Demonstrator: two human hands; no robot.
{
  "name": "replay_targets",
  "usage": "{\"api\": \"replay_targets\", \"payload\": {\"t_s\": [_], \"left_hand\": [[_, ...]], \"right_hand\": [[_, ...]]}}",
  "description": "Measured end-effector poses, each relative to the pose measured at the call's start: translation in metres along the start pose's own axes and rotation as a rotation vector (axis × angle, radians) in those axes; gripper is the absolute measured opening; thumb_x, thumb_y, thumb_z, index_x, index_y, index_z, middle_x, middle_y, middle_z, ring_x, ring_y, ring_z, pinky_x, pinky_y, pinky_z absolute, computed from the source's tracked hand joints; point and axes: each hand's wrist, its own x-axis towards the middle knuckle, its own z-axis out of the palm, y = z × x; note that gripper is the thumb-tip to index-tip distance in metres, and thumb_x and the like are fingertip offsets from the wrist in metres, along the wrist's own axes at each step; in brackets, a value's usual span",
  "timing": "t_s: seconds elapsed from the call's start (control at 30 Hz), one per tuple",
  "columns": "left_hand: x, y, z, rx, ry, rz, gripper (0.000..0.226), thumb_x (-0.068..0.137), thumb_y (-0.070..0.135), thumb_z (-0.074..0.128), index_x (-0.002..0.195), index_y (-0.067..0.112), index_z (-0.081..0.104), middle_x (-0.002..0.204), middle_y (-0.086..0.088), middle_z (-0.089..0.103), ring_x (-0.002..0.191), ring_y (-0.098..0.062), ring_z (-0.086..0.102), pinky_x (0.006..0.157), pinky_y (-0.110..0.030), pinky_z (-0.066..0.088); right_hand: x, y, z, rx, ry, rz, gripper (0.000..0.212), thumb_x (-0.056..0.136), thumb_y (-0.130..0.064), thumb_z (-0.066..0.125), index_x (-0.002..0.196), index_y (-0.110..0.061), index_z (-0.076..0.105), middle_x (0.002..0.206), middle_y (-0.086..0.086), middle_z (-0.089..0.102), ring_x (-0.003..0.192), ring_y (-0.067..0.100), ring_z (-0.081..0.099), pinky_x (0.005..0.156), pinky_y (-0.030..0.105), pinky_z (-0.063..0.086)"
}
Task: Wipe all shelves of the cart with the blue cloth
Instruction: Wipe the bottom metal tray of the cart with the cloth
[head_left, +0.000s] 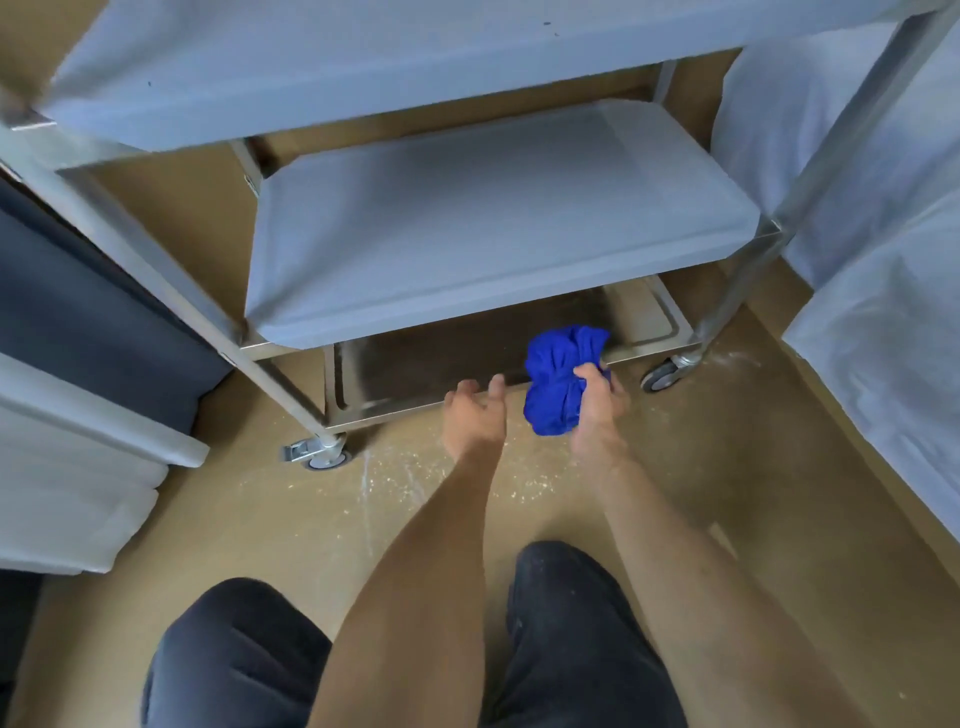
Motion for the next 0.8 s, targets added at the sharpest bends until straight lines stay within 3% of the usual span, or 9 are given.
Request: {"api": "replay_targets", "payload": {"t_s": [0.1, 0.17, 0.27, 0.33, 0.4, 0.5, 0.6, 0.7, 0.8], "left_hand": [[0.029, -0.038, 0.007, 0.189, 0.133, -0.203, 0.03, 0.095, 0.024, 0.043, 0.115, 0.003, 0.053, 0.12, -0.019, 0.057, 0.113, -0.036, 0.052, 0.091, -0.04, 0.043], [0.05, -0.044, 0.019, 0.324, 0.169, -0.137, 0.028, 0.092, 0.016, 0.044, 0.116, 0.004, 0.052, 0.12, -0.017, 0.054, 0.116, -0.033, 0.048, 0.094, -0.04, 0.041], [0.075, -0.044, 0.028, 0.374, 0.172, -0.006, 0.03, 0.087, 0.016, 0.053, 0.116, 0.012, 0.054, 0.115, -0.011, 0.055, 0.112, -0.029, 0.051, 0.093, -0.039, 0.045], [0.087, -0.052, 0.034, 0.366, 0.233, -0.033, 0.026, 0.086, 0.018, 0.055, 0.112, 0.014, 0.053, 0.11, -0.01, 0.055, 0.107, -0.029, 0.053, 0.09, -0.04, 0.046], [0.09, -0.073, 0.029, 0.339, 0.373, -0.157, 0.032, 0.087, 0.021, 0.053, 0.116, 0.009, 0.048, 0.114, -0.014, 0.052, 0.107, -0.033, 0.049, 0.091, -0.042, 0.041], [0.104, -0.116, 0.005, 0.208, 0.674, -0.42, 0.053, 0.088, 0.033, 0.045, 0.134, 0.006, 0.038, 0.126, -0.018, 0.044, 0.111, -0.036, 0.047, 0.091, -0.045, 0.038], [0.125, -0.148, -0.027, -0.039, 0.854, -0.363, 0.075, 0.089, 0.048, 0.038, 0.147, 0.003, 0.027, 0.145, -0.02, 0.039, 0.127, -0.036, 0.042, 0.105, -0.043, 0.034], [0.14, -0.136, -0.043, -0.244, 0.837, -0.288, 0.061, 0.092, 0.046, 0.033, 0.145, 0.017, 0.028, 0.138, -0.012, 0.053, 0.116, -0.032, 0.056, 0.098, -0.039, 0.043], [0.146, -0.127, -0.054, -0.228, 0.915, -0.347, 0.04, 0.092, 0.045, 0.032, 0.121, 0.019, 0.041, 0.112, -0.01, 0.065, 0.094, -0.032, 0.061, 0.082, -0.039, 0.047]], "right_hand": [[0.042, 0.007, 0.025, -0.42, 0.267, -0.216, 0.037, 0.083, -0.017, 0.068, 0.119, -0.022, 0.07, 0.106, 0.001, 0.071, 0.089, 0.019, 0.065, 0.086, 0.029, 0.048], [0.073, 0.015, 0.033, -0.826, 0.327, -0.36, 0.044, 0.084, -0.025, 0.067, 0.128, -0.027, 0.064, 0.125, 0.001, 0.065, 0.11, 0.024, 0.061, 0.091, 0.032, 0.045], [0.117, 0.017, 0.028, -1.229, 0.242, -0.584, 0.048, 0.083, -0.023, 0.064, 0.131, -0.029, 0.06, 0.142, 0.005, 0.052, 0.13, 0.03, 0.045, 0.097, 0.045, 0.042], [0.155, 0.017, 0.017, -1.492, 0.118, -0.63, 0.049, 0.083, -0.035, 0.06, 0.131, -0.033, 0.059, 0.153, 0.011, 0.039, 0.143, 0.034, 0.028, 0.109, 0.052, 0.028], [0.181, 0.017, 0.009, -1.567, 0.014, -0.552, 0.053, 0.085, -0.052, 0.045, 0.135, -0.037, 0.056, 0.158, 0.013, 0.029, 0.147, 0.034, 0.018, 0.114, 0.055, 0.019], [0.192, 0.021, 0.013, -1.581, 0.03, -0.522, 0.052, 0.091, -0.051, 0.038, 0.141, -0.039, 0.047, 0.161, 0.014, 0.022, 0.148, 0.034, 0.013, 0.115, 0.056, 0.016], [0.187, 0.029, 0.02, -1.653, 0.069, -0.552, 0.053, 0.091, -0.047, 0.046, 0.143, -0.036, 0.043, 0.159, 0.018, 0.024, 0.145, 0.039, 0.02, 0.111, 0.057, 0.021], [0.17, 0.045, 0.035, -1.668, 0.083, -0.53, 0.054, 0.089, -0.047, 0.048, 0.142, -0.035, 0.045, 0.156, 0.019, 0.028, 0.14, 0.041, 0.028, 0.109, 0.056, 0.025], [0.129, 0.094, 0.073, -1.678, -0.044, -0.57, 0.05, 0.091, -0.047, 0.043, 0.14, -0.037, 0.046, 0.157, 0.017, 0.028, 0.14, 0.04, 0.028, 0.11, 0.053, 0.024]]}}
